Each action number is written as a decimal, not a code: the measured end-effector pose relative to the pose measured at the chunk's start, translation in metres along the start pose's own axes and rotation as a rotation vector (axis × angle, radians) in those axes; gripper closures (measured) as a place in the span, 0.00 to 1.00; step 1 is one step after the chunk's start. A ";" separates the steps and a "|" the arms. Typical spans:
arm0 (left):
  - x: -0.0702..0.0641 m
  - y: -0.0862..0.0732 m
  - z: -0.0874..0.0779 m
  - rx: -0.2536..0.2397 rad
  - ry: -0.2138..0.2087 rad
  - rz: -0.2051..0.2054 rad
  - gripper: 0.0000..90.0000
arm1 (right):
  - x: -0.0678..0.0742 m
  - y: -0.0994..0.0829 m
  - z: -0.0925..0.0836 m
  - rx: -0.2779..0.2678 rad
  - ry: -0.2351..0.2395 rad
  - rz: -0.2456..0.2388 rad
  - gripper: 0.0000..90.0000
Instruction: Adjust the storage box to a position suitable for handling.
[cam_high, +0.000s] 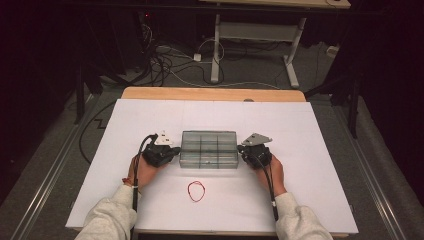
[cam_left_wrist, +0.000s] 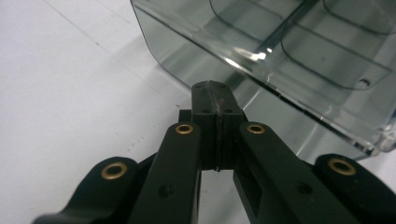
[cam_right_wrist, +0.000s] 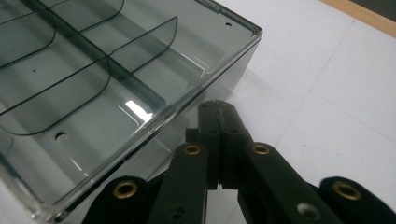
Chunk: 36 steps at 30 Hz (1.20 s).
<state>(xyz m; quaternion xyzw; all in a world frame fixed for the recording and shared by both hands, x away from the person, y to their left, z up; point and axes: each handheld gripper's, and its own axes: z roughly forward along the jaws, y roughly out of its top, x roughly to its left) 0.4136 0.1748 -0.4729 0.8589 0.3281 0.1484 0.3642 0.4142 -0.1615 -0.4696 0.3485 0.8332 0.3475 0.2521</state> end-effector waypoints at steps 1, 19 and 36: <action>0.000 0.000 0.000 0.000 0.000 0.000 0.97 | 0.000 0.000 0.000 0.000 0.000 0.000 1.00; -0.013 -0.001 -0.001 0.054 -0.002 0.070 0.97 | 0.009 -0.009 -0.017 0.020 0.016 -0.040 1.00; -0.027 -0.008 -0.010 0.071 -0.003 0.123 0.97 | 0.017 -0.017 -0.028 0.016 0.023 -0.069 1.00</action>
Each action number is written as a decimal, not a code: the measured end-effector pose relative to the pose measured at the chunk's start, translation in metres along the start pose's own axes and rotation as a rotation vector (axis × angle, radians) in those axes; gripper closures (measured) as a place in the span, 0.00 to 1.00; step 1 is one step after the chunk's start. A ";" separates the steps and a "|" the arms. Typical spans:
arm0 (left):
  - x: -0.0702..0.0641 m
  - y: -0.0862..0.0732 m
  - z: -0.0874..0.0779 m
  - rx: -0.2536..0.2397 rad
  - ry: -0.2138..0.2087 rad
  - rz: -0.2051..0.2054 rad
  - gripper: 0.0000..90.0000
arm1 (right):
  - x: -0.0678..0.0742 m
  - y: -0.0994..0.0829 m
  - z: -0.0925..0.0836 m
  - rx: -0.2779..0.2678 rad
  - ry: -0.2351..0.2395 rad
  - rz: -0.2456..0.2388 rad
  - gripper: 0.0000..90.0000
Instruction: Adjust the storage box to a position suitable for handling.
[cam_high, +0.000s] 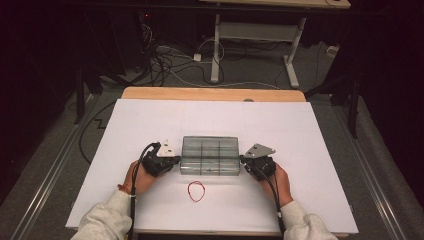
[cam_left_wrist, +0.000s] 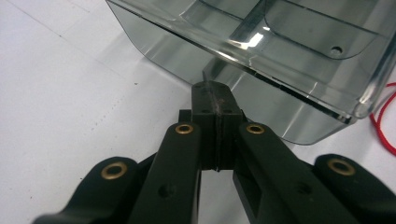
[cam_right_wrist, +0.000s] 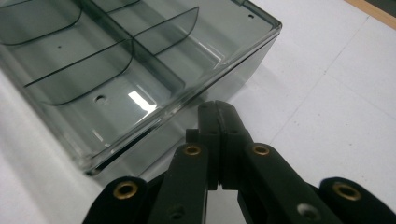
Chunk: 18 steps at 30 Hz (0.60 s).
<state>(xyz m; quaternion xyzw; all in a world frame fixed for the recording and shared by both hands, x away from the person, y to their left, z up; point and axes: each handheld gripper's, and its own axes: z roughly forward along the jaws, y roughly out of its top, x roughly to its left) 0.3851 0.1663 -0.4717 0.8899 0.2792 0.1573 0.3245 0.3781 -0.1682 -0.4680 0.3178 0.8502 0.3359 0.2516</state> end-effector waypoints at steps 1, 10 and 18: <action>0.000 0.000 0.000 -0.001 -0.004 0.002 0.97 | 0.001 -0.001 -0.001 0.002 0.001 -0.003 1.00; -0.003 -0.001 -0.001 0.001 -0.004 0.010 0.97 | 0.004 -0.002 -0.003 0.001 -0.009 -0.009 1.00; -0.004 0.000 -0.001 0.000 -0.001 0.008 0.97 | 0.005 -0.004 -0.006 0.004 -0.011 -0.019 1.00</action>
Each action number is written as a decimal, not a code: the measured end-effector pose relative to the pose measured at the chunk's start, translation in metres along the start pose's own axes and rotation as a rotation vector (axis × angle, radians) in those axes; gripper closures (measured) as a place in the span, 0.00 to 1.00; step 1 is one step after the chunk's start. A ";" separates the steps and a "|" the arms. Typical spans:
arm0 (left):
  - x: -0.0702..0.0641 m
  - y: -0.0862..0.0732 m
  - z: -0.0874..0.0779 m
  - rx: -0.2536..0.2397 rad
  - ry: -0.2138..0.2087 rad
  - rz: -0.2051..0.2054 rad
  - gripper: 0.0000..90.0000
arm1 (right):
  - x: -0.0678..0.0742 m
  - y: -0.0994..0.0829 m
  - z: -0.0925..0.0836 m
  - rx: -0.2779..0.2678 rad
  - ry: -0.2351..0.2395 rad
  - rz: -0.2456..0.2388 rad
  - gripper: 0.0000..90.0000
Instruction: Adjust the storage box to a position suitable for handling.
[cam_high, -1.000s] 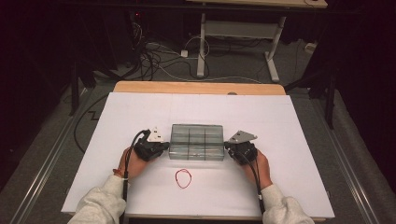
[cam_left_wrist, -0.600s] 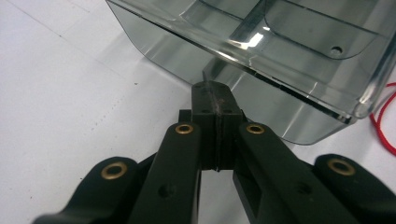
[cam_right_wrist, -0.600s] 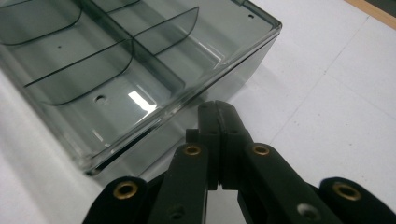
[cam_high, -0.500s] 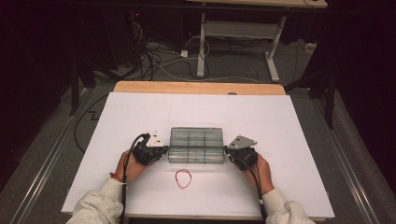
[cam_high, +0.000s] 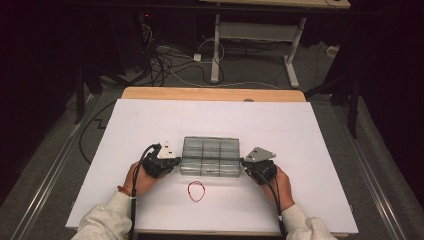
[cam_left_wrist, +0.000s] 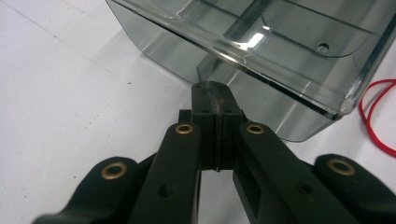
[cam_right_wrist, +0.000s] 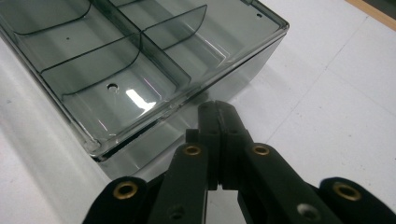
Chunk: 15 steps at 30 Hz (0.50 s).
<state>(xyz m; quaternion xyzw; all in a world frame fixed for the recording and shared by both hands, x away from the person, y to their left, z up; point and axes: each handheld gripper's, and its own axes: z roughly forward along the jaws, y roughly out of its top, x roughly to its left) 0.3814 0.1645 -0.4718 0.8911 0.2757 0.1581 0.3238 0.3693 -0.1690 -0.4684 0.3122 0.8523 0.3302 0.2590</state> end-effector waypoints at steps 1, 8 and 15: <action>0.000 0.000 0.000 0.000 0.001 0.000 0.97 | 0.000 0.000 0.000 0.000 -0.001 0.000 1.00; 0.000 0.000 0.000 -0.001 -0.002 0.002 0.97 | -0.001 -0.001 0.000 -0.006 0.008 0.003 1.00; -0.001 0.001 0.001 0.015 0.015 0.045 0.97 | -0.003 -0.001 0.003 -0.002 0.011 -0.019 1.00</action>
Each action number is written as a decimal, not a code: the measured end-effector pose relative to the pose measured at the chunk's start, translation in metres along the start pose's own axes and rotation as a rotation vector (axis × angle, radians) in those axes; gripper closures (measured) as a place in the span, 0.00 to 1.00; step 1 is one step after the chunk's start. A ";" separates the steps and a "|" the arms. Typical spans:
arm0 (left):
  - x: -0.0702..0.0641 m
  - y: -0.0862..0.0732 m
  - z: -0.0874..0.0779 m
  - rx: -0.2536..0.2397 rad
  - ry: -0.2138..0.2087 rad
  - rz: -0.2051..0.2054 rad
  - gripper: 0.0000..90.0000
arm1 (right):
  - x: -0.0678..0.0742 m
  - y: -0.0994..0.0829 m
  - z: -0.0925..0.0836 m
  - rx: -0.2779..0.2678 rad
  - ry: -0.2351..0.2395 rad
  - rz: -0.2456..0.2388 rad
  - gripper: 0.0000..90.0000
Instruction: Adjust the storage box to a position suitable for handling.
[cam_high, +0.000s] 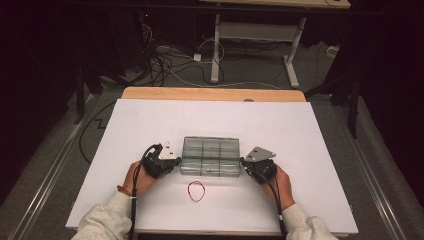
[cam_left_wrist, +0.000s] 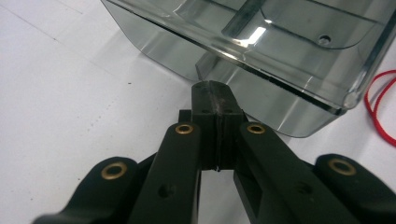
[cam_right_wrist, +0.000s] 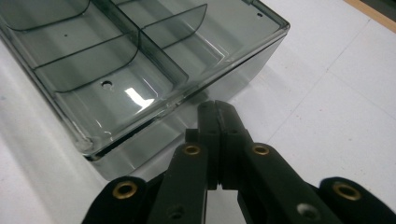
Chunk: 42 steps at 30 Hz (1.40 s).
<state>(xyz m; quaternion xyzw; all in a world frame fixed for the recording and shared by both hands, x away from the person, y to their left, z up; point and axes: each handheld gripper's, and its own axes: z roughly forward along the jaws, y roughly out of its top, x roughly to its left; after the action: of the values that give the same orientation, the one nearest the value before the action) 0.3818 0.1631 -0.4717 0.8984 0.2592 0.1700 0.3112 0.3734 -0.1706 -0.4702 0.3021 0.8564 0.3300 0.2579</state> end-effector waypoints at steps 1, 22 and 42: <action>0.000 0.000 0.000 -0.001 0.001 0.004 0.97 | 0.000 0.000 0.000 0.007 0.003 0.008 1.00; 0.003 0.003 -0.031 -0.146 0.096 -0.006 0.89 | -0.021 0.003 -0.029 -0.158 -0.059 0.066 0.88; -0.004 0.006 -0.049 -0.258 0.148 0.030 0.65 | -0.021 0.006 -0.053 -0.278 -0.085 0.078 0.55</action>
<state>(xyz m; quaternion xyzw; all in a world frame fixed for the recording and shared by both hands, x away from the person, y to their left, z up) 0.3575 0.1801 -0.4318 0.8398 0.2439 0.2723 0.4013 0.3562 -0.2027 -0.4262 0.3101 0.7783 0.4422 0.3203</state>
